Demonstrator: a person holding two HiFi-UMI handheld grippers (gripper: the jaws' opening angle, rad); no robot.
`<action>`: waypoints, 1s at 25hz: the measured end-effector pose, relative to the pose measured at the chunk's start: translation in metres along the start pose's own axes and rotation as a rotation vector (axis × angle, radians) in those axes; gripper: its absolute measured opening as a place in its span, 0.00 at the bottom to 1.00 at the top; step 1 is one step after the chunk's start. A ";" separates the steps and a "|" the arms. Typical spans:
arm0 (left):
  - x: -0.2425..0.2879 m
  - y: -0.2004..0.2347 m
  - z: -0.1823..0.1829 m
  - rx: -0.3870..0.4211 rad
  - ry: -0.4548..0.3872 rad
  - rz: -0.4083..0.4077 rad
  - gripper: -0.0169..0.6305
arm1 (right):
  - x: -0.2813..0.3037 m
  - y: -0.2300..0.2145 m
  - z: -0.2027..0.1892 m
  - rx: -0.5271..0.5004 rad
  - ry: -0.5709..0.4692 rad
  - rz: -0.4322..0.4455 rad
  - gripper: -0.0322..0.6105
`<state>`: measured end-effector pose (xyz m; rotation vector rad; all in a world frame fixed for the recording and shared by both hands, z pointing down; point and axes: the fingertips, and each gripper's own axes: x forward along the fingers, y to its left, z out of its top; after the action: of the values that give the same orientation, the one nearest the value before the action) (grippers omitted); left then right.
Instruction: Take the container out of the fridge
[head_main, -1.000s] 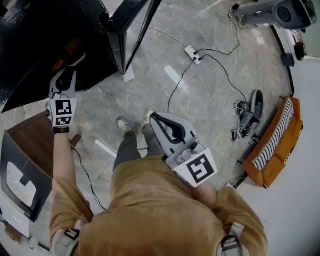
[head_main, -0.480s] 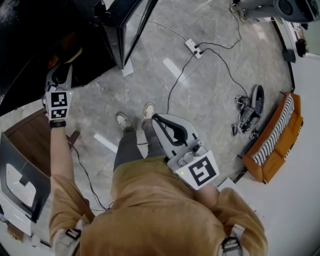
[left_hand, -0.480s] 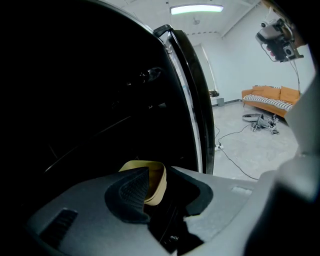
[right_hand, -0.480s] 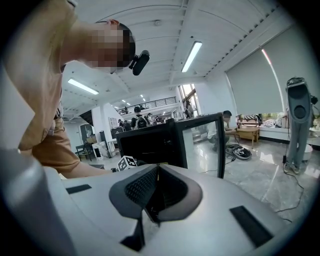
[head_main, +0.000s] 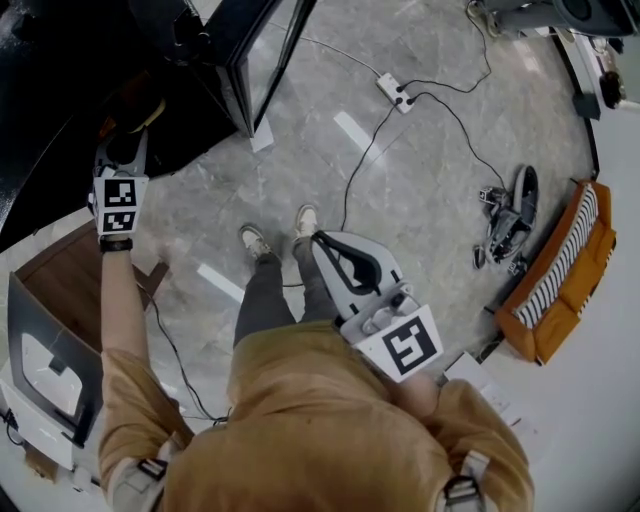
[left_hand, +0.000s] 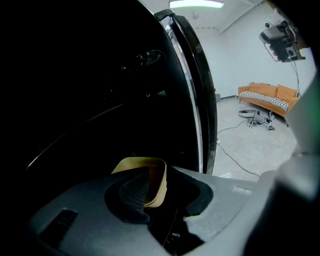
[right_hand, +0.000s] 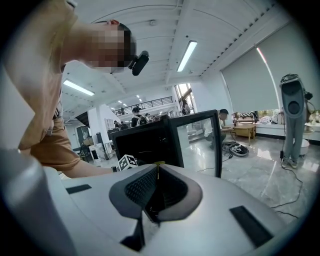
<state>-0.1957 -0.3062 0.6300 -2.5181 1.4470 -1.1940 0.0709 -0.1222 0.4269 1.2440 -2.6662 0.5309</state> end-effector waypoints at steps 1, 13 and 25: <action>0.002 -0.001 0.000 0.003 0.003 -0.003 0.17 | 0.001 -0.002 -0.002 0.003 0.000 -0.001 0.06; 0.030 -0.003 -0.011 0.043 0.052 -0.034 0.17 | 0.013 -0.018 -0.018 0.029 0.015 -0.010 0.06; 0.052 -0.011 -0.021 0.034 0.122 -0.083 0.17 | 0.015 -0.026 -0.028 0.054 0.031 -0.023 0.06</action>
<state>-0.1856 -0.3312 0.6805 -2.5475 1.3446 -1.3961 0.0804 -0.1376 0.4640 1.2682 -2.6252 0.6183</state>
